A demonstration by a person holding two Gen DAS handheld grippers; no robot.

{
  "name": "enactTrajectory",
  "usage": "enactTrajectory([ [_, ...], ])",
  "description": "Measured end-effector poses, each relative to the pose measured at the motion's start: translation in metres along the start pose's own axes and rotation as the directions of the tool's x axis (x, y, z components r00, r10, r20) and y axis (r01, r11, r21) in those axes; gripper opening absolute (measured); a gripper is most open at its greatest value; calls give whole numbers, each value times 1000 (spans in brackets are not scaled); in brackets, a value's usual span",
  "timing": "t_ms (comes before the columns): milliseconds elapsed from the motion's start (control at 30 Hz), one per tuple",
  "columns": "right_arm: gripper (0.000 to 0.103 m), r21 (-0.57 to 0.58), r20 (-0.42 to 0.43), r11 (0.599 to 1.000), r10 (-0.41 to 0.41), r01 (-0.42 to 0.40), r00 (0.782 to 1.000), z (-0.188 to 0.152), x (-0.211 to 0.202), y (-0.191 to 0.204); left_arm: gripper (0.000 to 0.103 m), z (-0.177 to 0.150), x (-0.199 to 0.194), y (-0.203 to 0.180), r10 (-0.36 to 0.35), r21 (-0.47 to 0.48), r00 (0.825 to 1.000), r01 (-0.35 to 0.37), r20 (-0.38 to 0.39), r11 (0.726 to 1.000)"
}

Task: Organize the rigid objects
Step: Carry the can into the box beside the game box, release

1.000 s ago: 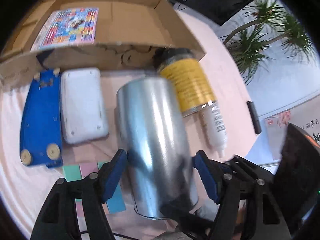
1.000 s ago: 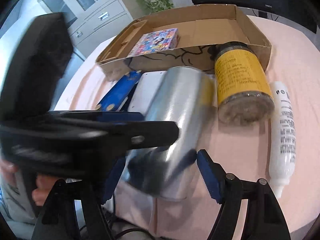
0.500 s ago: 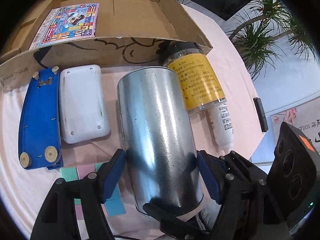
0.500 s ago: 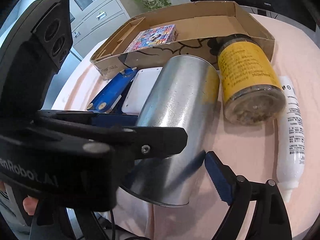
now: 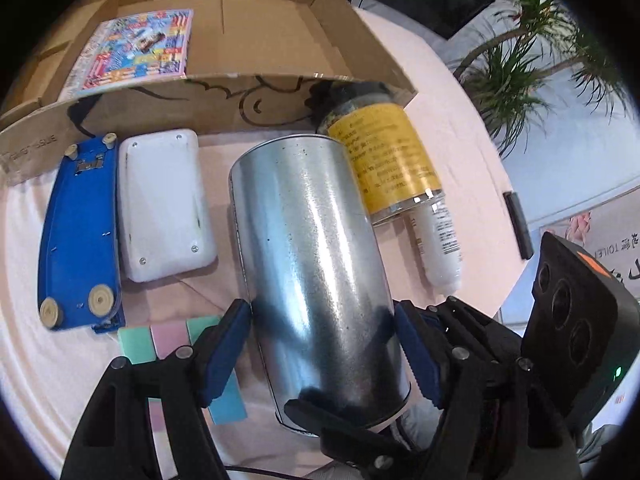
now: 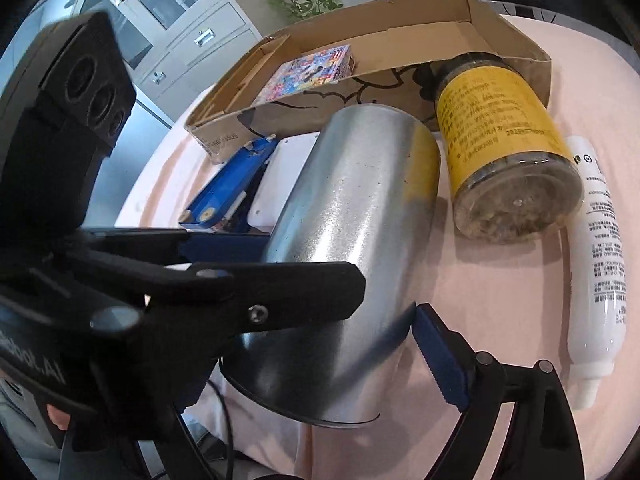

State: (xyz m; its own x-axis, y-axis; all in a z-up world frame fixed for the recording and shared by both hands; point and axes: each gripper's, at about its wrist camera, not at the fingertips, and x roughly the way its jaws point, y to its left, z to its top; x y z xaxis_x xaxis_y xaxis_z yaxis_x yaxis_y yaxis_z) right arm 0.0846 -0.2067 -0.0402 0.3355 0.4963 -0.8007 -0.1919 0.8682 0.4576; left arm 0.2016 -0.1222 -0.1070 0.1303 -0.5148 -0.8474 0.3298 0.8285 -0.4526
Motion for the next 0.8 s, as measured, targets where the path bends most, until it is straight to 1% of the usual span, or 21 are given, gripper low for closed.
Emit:
enactTrajectory([
  [67,90,-8,29,1000,11,-10,1000,1,-10,3,73,-2,-14,-8,5,2,999,-5,48,1000],
  [167,90,-45,100,999,7,-3,995,8,-32,16,73,1,-37,-23,18,25,992,-22,127,999],
  [300,90,-100,191,995,11,9,981,33,-59,29,73,18,-68,-35,13,61,973,-28,231,998],
  [400,90,-148,231,989,7,28,973,58,-70,37,73,41,-85,-37,8,77,957,-32,290,997],
  [500,90,-174,244,984,13,31,970,89,-72,37,73,65,-96,-35,6,88,946,-37,324,995],
  [633,90,-213,250,976,6,50,968,136,-68,40,73,105,-109,-23,-16,85,937,-15,350,996],
  [700,90,-220,237,974,5,48,971,164,-63,38,73,126,-112,-16,-21,84,935,-9,355,996],
  [800,90,-213,196,977,19,23,980,200,-51,29,73,153,-108,-3,-28,69,939,4,343,998],
])
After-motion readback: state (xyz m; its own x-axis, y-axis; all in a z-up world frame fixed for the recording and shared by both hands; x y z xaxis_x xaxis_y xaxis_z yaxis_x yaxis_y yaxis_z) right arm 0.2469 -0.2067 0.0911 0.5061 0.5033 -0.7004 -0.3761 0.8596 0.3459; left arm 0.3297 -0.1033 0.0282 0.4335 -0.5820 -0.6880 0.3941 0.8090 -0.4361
